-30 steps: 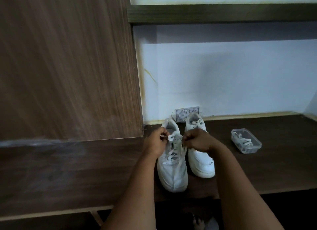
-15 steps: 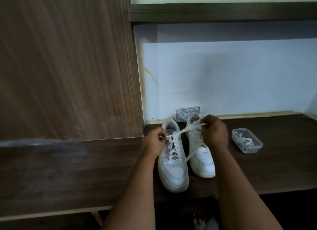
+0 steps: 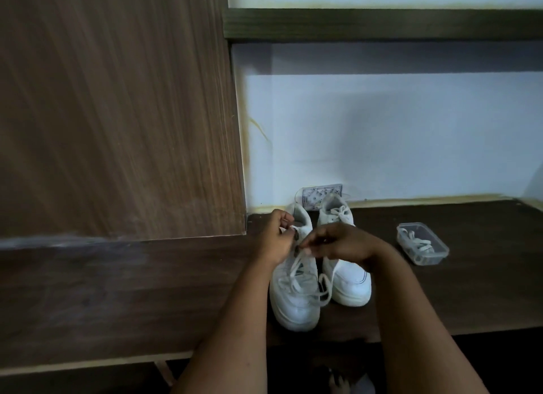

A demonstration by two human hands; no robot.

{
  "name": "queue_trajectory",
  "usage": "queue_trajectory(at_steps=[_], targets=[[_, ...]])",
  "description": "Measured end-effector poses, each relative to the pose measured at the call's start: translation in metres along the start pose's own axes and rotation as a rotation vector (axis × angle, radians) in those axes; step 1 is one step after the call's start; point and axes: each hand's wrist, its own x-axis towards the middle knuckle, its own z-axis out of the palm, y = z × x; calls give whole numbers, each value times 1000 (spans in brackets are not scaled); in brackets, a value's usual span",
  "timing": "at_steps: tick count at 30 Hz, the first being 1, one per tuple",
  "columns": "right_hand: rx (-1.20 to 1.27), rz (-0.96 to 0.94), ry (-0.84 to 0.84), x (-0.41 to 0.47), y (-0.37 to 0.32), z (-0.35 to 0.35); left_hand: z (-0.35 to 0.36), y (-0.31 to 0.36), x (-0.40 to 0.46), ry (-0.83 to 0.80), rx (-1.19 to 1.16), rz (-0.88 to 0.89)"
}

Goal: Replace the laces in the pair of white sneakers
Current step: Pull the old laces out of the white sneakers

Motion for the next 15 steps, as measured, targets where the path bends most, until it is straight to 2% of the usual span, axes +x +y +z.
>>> queue_trajectory(at_steps=[2, 3, 7, 9, 12, 15], targets=[[-153, 38, 478, 19, 11, 12, 3, 8, -1, -14, -132, -71], [-191, 28, 591, 26, 15, 18, 4, 10, -1, -15, -201, -93], [-300, -94, 570, 39, 19, 36, -2, 27, -3, -5, -584, -192], [-385, -139, 609, 44, 22, 38, -13, 41, -3, 17, -745, -170], [-371, -102, 639, 50, 28, 35, -40, 63, -4, 107, -912, -84], [-220, -6, 580, 51, 29, 31, -74, 83, -11, 240, -1048, 15]])
